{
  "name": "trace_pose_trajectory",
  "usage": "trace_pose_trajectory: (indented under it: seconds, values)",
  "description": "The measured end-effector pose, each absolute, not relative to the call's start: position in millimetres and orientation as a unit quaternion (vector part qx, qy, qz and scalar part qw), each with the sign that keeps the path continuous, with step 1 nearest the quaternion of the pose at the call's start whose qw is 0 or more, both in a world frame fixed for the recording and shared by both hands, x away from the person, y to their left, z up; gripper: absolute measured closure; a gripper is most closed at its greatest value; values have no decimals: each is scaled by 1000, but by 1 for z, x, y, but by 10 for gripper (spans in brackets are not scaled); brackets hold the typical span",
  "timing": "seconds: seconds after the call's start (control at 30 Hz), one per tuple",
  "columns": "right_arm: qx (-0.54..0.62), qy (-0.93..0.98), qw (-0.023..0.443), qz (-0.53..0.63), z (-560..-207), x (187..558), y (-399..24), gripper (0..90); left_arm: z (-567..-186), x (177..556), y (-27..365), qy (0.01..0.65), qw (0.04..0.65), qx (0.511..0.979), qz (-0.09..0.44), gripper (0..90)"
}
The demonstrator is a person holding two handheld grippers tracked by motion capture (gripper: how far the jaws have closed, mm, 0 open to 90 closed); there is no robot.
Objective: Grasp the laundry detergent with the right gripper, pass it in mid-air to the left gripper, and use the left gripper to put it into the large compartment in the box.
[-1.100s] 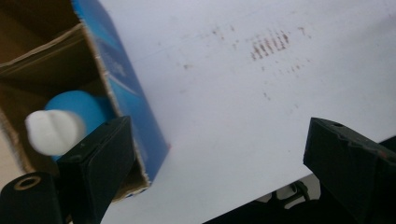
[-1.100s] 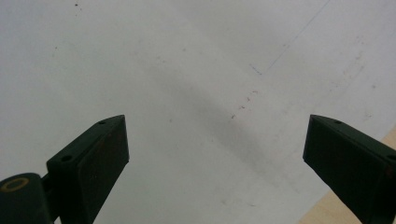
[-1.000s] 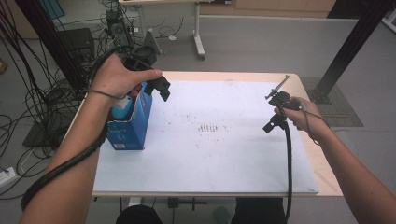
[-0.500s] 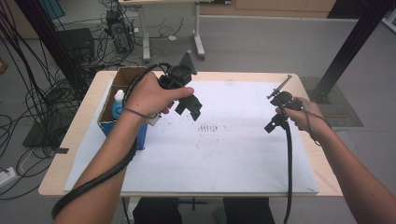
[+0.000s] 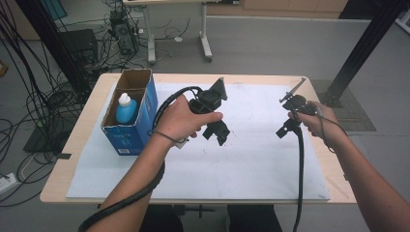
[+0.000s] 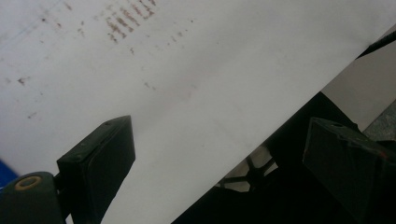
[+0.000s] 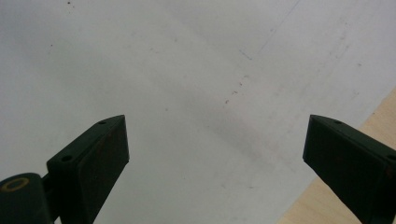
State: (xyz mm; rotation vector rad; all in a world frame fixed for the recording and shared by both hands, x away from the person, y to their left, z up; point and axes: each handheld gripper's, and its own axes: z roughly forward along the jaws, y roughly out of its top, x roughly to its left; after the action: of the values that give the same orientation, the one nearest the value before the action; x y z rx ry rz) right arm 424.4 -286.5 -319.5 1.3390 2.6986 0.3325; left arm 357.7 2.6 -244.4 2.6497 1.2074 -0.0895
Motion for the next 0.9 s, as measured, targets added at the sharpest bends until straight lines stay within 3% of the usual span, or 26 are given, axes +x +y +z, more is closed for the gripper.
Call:
trace_pose_trajectory:
  seconds: [0.53, 0.9]
  values:
    - [440, 889, 52, 116, -322, 425, -284, 68, -271, 353, -18, 386, 112, 915, -37, 101]
    - [439, 890, 50, 115, -324, 427, -284, 68, -292, 354, -24, 378, 109, 919, -14, 127]
